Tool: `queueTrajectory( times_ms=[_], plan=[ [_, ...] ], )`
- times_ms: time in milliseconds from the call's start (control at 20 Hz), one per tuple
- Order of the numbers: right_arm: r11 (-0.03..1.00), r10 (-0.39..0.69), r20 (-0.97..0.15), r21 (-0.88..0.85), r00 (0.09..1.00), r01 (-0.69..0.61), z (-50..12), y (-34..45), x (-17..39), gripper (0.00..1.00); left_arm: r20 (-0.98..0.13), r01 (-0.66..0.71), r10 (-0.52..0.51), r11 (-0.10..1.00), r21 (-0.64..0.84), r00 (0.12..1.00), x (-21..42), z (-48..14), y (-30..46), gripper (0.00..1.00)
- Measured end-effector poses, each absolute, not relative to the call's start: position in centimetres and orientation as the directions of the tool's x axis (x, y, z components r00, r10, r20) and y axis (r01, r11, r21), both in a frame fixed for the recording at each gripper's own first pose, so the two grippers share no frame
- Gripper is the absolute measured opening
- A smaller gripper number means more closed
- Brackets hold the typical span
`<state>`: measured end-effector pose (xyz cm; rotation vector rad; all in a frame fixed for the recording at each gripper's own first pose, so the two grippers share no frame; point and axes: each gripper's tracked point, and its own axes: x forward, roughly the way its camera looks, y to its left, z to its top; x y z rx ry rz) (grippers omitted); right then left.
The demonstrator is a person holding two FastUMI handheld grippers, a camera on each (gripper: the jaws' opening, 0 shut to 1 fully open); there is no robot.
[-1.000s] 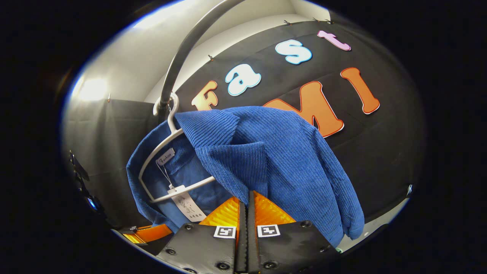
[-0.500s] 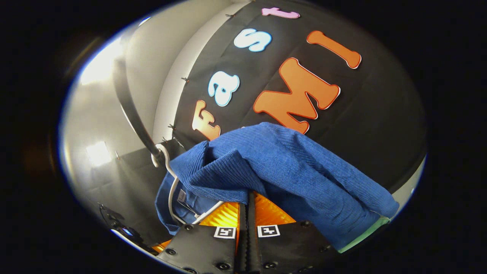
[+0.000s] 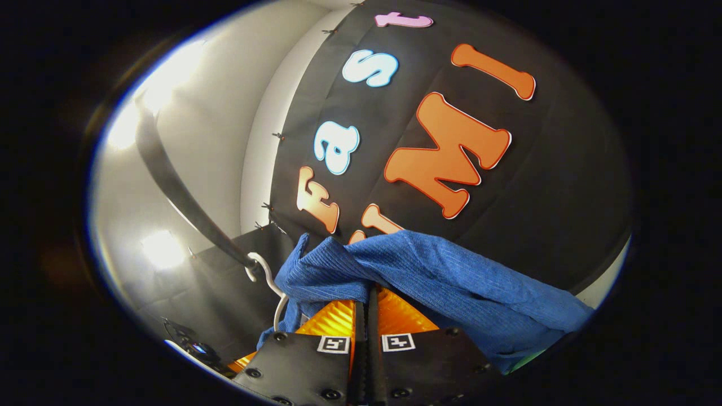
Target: Grasp the clothes on the hanger with both hands and then place them into the laundry hamper below.
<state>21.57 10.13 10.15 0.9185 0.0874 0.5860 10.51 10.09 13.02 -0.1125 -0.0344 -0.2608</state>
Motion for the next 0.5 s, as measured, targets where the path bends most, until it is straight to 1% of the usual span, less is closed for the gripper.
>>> queueTrajectory(
  times_ms=[100, 150, 200, 300, 400, 450, 500],
  plan=[
    [0.427, 0.508, 0.195, 0.789, 0.839, -0.442, 11.0, 9.5, 21.8, 0.07, 0.052, 0.251, -0.246, 0.957, -0.145, 0.968, 10.5, 13.8, 11.6, 0.01],
    [0.414, 0.507, 0.204, 0.795, 0.838, -0.444, 11.3, 9.3, 21.8, 0.07, 0.055, 0.243, -0.238, 0.958, -0.151, 0.97, 10.5, 14.2, 12.5, 0.02],
    [0.403, 0.507, 0.211, 0.799, 0.836, -0.446, 11.4, 9.1, 21.8, 0.07, 0.059, 0.238, -0.232, 0.959, -0.154, 0.971, 10.5, 14.5, 13.3, 0.01],
    [0.382, 0.514, 0.219, 0.807, 0.829, -0.45, 12.1, 9.3, 21.7, 0.07, 0.063, 0.239, -0.232, 0.958, -0.157, 0.971, 10.6, 15.4, 14.3, 0.01],
    [0.365, 0.522, 0.217, 0.817, 0.824, -0.447, 12.5, 9.0, 21.8, 0.07, 0.064, 0.24, -0.233, 0.958, -0.155, 0.97, 10.9, 16.0, 15.1, 0.01],
    [0.354, 0.526, 0.221, 0.821, 0.821, -0.448, 12.8, 8.9, 21.8, 0.07, 0.065, 0.238, -0.231, 0.96, -0.146, 0.971, 11.1, 16.2, 15.5, 0.02],
    [0.336, 0.526, 0.233, 0.827, 0.818, -0.451, 13.2, 8.7, 21.7, 0.07, 0.066, 0.235, -0.228, 0.963, -0.135, 0.971, 11.4, 16.4, 15.8, 0.01]
  ],
)
